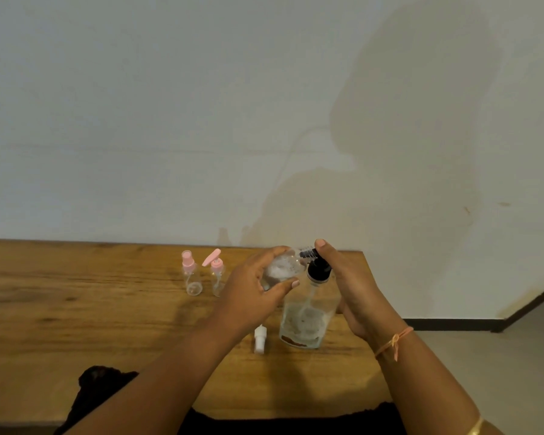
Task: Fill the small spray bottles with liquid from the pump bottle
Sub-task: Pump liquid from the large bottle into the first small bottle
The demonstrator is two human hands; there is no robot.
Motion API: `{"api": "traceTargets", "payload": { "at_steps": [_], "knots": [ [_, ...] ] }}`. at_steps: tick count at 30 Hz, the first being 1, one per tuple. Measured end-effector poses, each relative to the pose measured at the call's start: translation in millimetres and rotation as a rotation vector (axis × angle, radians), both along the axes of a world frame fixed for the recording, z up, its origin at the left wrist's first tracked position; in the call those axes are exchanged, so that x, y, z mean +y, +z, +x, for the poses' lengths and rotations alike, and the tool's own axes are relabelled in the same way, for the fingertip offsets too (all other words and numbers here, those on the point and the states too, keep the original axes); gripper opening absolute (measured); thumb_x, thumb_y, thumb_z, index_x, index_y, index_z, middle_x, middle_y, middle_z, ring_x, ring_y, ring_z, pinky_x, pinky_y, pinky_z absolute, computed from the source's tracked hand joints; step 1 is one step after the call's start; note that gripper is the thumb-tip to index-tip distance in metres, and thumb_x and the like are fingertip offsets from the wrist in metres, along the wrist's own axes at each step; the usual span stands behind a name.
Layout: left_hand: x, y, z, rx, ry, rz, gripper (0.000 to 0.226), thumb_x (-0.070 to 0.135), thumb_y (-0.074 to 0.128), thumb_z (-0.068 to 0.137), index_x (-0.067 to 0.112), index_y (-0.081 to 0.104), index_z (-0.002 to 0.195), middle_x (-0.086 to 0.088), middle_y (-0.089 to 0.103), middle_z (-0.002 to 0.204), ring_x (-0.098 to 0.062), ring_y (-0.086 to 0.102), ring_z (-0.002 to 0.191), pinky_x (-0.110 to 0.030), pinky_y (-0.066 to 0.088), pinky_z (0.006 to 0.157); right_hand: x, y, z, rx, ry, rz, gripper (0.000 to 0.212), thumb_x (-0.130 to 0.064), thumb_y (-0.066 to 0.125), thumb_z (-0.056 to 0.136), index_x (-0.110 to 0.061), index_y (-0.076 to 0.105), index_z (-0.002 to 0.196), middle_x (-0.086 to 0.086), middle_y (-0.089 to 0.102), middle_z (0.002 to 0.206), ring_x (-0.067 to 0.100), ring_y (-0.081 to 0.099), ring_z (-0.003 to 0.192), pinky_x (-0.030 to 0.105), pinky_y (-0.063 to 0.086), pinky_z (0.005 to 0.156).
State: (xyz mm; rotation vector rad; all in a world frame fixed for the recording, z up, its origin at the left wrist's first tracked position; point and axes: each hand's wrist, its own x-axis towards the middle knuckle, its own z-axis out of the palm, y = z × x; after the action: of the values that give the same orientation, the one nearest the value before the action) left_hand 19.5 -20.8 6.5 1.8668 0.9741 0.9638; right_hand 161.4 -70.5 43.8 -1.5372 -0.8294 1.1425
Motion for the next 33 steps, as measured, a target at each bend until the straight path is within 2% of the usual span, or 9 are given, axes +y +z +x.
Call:
{"api": "traceTargets", "payload": {
  "at_steps": [5,11,15,17,19,23,26,29,33],
  "knots": [
    [-3.1,3.3,0.6,-0.028,-0.001,-0.014,0.048,0.021,0.073,0.078,0.046,0.047,0.109,0.027,0.052,0.106,0.022,0.049,0.094,0.002,0.04,0.076,-0.3,-3.0,-0.9,-0.013,-0.022,0.041,0.038,-0.056,0.051,0.086,-0.025,0.071,0.097,-0.003,0.069,0.108,0.016,0.058,0.11,0.046,0.04,0.104],
    [-3.7,7.1,1.8,-0.027,0.012,0.021,0.052,0.023,0.072,0.079,0.058,0.042,0.102,0.038,0.044,0.104,0.032,0.039,0.095,0.008,0.033,0.075,0.8,-3.7,0.1,0.028,-0.001,0.046,0.056,-0.069,0.054,0.074,-0.024,0.073,0.101,0.0,0.071,0.108,0.023,0.061,0.11,0.054,0.041,0.103],
    [-3.1,5.2,1.3,-0.025,0.004,-0.012,0.051,0.023,0.072,0.078,0.058,0.042,0.102,0.031,0.049,0.108,0.017,0.047,0.101,0.001,0.038,0.081,0.0,-5.6,0.3,0.041,0.021,0.033,0.059,-0.074,0.059,0.066,-0.029,0.072,0.102,-0.003,0.07,0.112,0.02,0.059,0.114,0.053,0.039,0.104],
    [-2.9,2.7,0.8,0.002,0.002,-0.015,0.051,0.023,0.073,0.078,0.057,0.044,0.103,0.023,0.053,0.112,0.006,0.051,0.106,-0.006,0.04,0.086,-0.6,-4.3,0.9,0.022,0.012,0.02,0.051,-0.067,0.058,0.072,-0.028,0.072,0.101,-0.003,0.07,0.11,0.019,0.059,0.111,0.052,0.04,0.103],
    [-2.8,1.1,0.3,0.015,0.006,-0.02,0.049,0.023,0.073,0.078,0.053,0.046,0.107,0.021,0.054,0.113,0.005,0.051,0.106,-0.004,0.04,0.084,-0.7,-3.0,1.1,0.002,0.006,0.003,0.038,-0.057,0.054,0.084,-0.026,0.071,0.097,-0.004,0.07,0.104,0.018,0.06,0.107,0.05,0.042,0.101],
    [-2.8,2.2,1.1,-0.007,0.02,-0.02,0.049,0.023,0.073,0.077,0.05,0.047,0.11,0.022,0.053,0.112,0.005,0.051,0.107,-0.004,0.04,0.086,-1.9,-1.3,-2.8,0.017,-0.021,0.034,0.028,-0.051,0.05,0.088,-0.029,0.067,0.087,-0.012,0.066,0.093,0.001,0.057,0.09,0.032,0.044,0.091],
    [-3.9,4.8,1.8,-0.039,0.031,-0.003,0.051,0.022,0.073,0.077,0.055,0.045,0.104,0.032,0.05,0.108,0.016,0.048,0.103,0.002,0.038,0.083,-3.6,-0.7,-5.2,0.015,-0.027,0.034,0.04,-0.063,0.053,0.077,-0.029,0.071,0.087,-0.01,0.07,0.098,0.009,0.059,0.102,0.045,0.04,0.104],
    [-3.6,5.4,3.0,-0.04,0.038,0.018,0.052,0.022,0.073,0.077,0.056,0.045,0.103,0.032,0.05,0.108,0.011,0.049,0.105,-0.003,0.039,0.088,-3.8,1.9,-6.7,0.013,-0.021,0.024,0.056,-0.074,0.051,0.065,-0.029,0.074,0.09,-0.008,0.071,0.104,0.014,0.06,0.108,0.05,0.04,0.104],
    [-2.3,4.7,3.3,-0.042,0.042,0.02,0.053,0.021,0.074,0.077,0.056,0.044,0.103,0.025,0.054,0.11,0.0,0.052,0.111,-0.016,0.043,0.094,-3.7,1.0,-4.8,0.023,-0.027,0.015,0.043,-0.068,0.052,0.07,-0.033,0.071,0.083,-0.012,0.069,0.099,0.01,0.058,0.105,0.049,0.038,0.105]
  ]
}}
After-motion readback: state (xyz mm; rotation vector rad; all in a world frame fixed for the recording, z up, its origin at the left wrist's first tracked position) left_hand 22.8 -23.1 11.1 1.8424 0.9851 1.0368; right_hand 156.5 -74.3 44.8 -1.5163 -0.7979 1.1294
